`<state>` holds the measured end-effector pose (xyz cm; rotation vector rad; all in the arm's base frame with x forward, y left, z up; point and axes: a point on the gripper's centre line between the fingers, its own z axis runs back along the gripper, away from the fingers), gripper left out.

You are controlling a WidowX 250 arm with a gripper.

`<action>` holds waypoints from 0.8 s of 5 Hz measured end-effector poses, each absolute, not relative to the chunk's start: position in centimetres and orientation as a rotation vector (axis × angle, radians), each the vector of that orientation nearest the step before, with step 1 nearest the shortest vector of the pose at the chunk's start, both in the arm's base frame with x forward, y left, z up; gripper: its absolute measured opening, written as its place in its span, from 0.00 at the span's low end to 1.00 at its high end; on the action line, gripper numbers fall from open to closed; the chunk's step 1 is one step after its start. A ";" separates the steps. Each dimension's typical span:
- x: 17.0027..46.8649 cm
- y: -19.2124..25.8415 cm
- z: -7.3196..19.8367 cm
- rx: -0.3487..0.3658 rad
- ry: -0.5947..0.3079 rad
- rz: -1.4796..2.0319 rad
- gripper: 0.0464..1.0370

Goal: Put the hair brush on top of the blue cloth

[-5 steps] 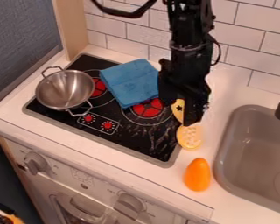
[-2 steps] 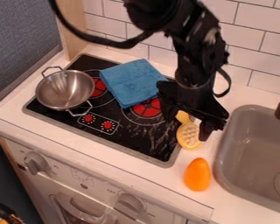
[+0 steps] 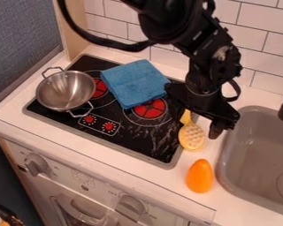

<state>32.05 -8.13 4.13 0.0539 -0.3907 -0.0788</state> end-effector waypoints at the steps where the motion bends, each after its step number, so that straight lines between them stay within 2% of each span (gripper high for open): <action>1: 32.3 -7.9 2.8 0.046 -0.381 -0.019 0.96; 2: 32.1 -7.9 2.1 0.037 -0.369 0.041 0.96; 3: 31.7 -8.0 1.1 0.008 -0.355 0.071 0.90; 4: 31.5 -7.9 0.8 -0.004 -0.359 0.093 0.71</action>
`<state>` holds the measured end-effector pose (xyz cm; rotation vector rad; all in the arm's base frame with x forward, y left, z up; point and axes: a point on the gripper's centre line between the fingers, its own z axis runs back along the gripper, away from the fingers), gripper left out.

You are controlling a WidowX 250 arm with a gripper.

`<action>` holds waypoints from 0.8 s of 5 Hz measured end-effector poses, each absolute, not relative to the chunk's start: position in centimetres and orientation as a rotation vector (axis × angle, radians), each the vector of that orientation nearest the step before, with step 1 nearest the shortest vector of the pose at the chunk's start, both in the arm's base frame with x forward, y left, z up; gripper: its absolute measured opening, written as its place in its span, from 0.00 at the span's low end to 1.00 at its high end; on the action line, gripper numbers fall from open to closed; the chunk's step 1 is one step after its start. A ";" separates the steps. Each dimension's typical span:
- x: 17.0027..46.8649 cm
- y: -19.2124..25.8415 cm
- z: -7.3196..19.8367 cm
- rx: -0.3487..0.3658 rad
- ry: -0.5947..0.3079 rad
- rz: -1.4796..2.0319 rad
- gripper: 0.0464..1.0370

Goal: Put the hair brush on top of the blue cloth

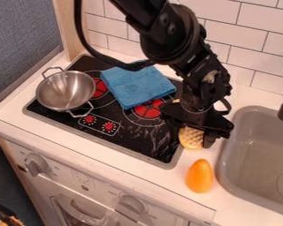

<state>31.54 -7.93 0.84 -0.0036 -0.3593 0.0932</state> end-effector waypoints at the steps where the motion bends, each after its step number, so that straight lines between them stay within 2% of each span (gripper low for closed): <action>1: 31.5 -7.9 0.5 -0.002 -0.351 0.108 0.70; 4: 31.6 -6.9 1.6 -0.002 -0.328 0.120 0.70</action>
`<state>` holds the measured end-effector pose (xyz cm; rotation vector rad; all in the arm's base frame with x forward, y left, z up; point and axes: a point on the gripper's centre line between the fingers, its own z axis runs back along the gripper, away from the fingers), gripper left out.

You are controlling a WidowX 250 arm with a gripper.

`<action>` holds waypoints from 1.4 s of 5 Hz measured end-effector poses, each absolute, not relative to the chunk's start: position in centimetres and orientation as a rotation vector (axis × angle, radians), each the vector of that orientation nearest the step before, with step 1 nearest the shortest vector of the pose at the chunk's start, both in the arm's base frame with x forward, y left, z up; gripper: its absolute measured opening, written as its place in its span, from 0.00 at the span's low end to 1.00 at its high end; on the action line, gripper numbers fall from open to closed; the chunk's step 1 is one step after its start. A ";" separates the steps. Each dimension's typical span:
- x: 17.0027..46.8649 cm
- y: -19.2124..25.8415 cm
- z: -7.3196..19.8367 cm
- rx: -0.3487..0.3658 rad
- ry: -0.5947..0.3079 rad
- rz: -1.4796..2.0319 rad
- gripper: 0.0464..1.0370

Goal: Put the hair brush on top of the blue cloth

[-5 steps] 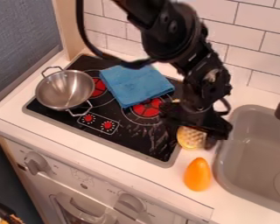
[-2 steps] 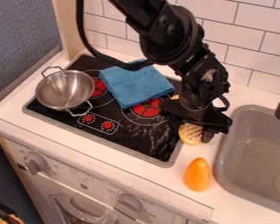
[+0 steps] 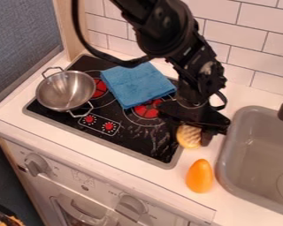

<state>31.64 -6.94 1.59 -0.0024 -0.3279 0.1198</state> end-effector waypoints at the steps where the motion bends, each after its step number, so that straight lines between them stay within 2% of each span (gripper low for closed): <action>1: 32.7 -6.4 3.8 -0.006 -0.355 0.146 0.70; 3: 33.2 -3.9 7.8 -0.016 -0.407 0.162 0.70; 4: 33.8 -1.4 8.2 -0.022 -0.423 0.181 0.70; 5: 34.6 0.8 8.1 -0.035 -0.443 0.209 0.70; 7: 36.5 4.0 5.7 -0.020 -0.389 0.239 0.70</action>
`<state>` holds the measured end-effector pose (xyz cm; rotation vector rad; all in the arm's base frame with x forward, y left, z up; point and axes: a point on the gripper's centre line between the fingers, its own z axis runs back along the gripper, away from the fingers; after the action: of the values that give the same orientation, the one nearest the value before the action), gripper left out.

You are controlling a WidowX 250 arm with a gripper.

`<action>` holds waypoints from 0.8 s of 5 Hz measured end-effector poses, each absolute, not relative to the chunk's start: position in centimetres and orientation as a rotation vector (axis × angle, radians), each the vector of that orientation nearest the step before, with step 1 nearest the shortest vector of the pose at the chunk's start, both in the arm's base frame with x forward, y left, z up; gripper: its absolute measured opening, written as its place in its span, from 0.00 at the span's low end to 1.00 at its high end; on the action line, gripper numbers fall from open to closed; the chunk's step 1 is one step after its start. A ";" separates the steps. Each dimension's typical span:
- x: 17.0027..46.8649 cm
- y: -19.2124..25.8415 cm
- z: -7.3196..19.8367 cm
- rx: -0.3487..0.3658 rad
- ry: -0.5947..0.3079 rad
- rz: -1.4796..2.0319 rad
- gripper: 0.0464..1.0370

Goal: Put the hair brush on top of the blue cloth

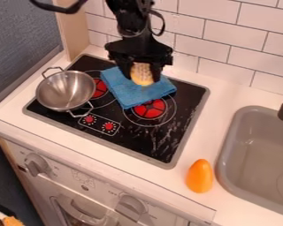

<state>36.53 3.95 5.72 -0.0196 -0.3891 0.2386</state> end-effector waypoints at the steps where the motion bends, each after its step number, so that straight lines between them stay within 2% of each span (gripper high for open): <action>1: 37.2 5.2 3.8 -0.023 -0.362 0.266 0.70; 2: 37.1 5.8 2.0 -0.032 -0.324 0.292 0.78; 3: 37.2 5.7 1.7 -0.042 -0.311 0.288 0.97; 4: 37.2 5.5 1.7 -0.056 -0.307 0.297 0.97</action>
<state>37.17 5.47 1.70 -0.0556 -0.3071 0.2967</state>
